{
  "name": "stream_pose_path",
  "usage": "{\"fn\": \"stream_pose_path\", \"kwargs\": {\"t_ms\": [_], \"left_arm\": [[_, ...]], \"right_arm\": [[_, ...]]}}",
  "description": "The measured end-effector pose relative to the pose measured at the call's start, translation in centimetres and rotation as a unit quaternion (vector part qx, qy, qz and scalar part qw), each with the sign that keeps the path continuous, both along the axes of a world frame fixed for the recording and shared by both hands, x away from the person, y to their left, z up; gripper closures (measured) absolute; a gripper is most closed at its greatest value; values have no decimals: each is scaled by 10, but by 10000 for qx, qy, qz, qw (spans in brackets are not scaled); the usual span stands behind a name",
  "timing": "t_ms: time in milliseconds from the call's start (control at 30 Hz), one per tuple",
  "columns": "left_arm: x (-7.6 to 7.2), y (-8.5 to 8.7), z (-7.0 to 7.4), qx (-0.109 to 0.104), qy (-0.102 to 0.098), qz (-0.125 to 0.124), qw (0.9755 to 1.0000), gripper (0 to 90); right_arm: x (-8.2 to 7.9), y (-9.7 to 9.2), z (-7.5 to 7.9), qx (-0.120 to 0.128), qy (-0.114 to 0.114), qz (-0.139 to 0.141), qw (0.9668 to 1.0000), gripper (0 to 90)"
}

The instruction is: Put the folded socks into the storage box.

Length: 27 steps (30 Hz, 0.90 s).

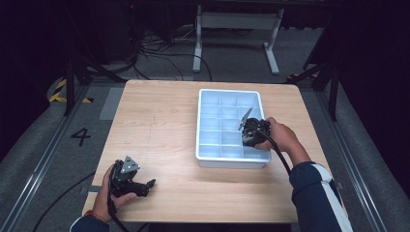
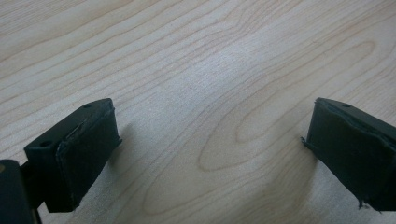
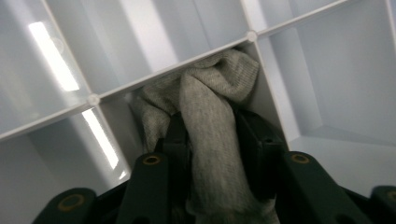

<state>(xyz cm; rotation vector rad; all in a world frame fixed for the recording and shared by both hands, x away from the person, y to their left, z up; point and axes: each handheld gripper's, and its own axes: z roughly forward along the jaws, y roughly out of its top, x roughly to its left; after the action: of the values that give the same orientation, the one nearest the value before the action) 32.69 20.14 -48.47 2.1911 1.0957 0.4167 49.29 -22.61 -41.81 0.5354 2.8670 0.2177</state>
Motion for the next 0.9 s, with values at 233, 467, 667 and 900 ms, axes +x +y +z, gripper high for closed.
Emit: {"fn": "stream_pose_path", "kwargs": {"t_ms": [233, 467, 667, 900], "left_arm": [[0, 0, 0, 13, 4, 2, 10000, 27], [0, 0, 0, 17, -6, -15, 10000, 26], [0, 0, 0, 18, -7, -15, 10000, 26], [0, 0, 0, 13, -4, -8, 10000, 26]], "right_arm": [[-8, -10, 16, 418, -146, -98, 9990, 530], [-21, -27, 39, 783, -410, -17, 9961, 671], [-22, -24, 36, 706, -446, 20, 9965, 741], [-18, -14, 19, 436, -415, -34, 9982, 784]]}}
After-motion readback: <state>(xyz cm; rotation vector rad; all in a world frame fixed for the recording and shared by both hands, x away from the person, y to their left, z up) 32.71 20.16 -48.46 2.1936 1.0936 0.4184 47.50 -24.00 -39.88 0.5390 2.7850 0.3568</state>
